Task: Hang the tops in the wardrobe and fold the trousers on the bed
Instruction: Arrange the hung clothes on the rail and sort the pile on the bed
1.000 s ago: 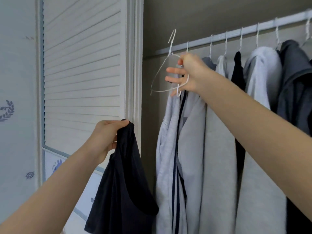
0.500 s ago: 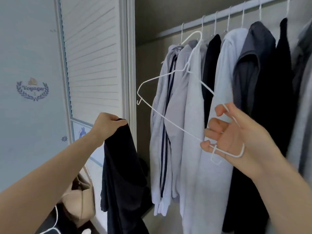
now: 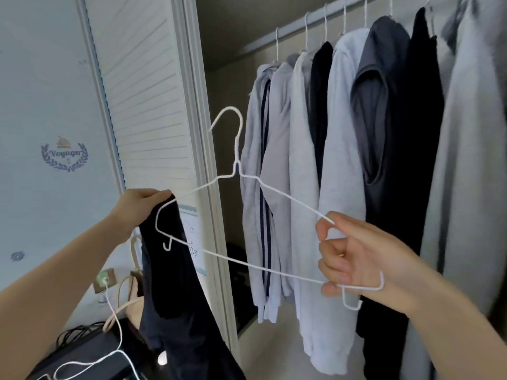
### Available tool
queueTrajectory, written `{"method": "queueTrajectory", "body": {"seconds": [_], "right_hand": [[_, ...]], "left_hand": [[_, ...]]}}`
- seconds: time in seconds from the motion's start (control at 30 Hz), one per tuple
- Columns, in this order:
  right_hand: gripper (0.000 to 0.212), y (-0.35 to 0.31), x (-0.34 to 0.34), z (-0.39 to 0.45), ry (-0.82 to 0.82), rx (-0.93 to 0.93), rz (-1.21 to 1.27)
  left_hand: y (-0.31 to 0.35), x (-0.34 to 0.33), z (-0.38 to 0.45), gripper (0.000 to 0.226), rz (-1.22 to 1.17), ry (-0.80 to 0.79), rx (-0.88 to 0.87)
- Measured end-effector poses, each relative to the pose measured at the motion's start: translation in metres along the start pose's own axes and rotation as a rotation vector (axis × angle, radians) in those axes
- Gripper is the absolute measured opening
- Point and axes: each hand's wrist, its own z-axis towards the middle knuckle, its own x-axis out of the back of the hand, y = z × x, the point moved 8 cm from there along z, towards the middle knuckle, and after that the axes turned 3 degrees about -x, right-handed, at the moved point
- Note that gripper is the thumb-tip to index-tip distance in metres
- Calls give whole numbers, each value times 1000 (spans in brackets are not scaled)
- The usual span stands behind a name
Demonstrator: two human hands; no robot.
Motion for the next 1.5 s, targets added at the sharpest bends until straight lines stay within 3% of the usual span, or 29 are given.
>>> {"method": "queueTrajectory", "body": {"seconds": [0.17, 0.27, 0.4, 0.47, 0.5, 0.57, 0.7, 0.8, 0.9, 1.03, 1.1, 1.17, 1.23, 1.3, 1.37, 1.5], "right_hand": [[33, 31, -32, 36, 38, 42, -110], [34, 50, -48, 55, -8, 44, -119], [36, 55, -43, 58, -60, 161, 58], [36, 54, -43, 57, -97, 216, 132], [35, 53, -45, 57, -125, 231, 163], [33, 52, -52, 57, -186, 231, 215], [33, 53, -75, 59, -354, 174, 352], [48, 65, -88, 75, -349, 91, 464], [54, 87, -87, 92, -213, 28, 205], [41, 123, -68, 111, -4, -129, -577], [32, 155, -53, 112, 3, -302, -832], [27, 176, -49, 94, -104, -382, -1063], [22, 177, -44, 80, -135, -284, -1305], [24, 156, -35, 75, 14, -85, -1470], [28, 129, -23, 75, 177, 49, -1445], [25, 83, -6, 72, 327, 259, -1337]], "left_hand": [[39, -33, -21, 46, 110, -204, -203], [65, -38, -39, 47, -13, -245, -308], [90, -24, -51, 43, -163, -328, -404], [107, -18, -61, 33, 151, -284, -663], [117, -14, -66, 28, 361, -175, -818], [130, -9, -76, 25, 510, -21, -976], [120, -17, -71, 22, 96, -246, -753], [122, -33, -81, 21, -10, -312, -784], [122, -47, -85, 19, -65, -345, -798], [108, -42, -75, 17, -98, -315, -756], [99, -32, -65, 19, -141, -269, -719], [90, -20, -53, 20, -190, -196, -662], [79, -9, -42, 21, -134, -135, -631], [62, 1, -30, 21, -4, -77, -606], [45, 11, -22, 20, 133, -27, -572], [22, 13, -22, 18, 271, -10, -572]]}}
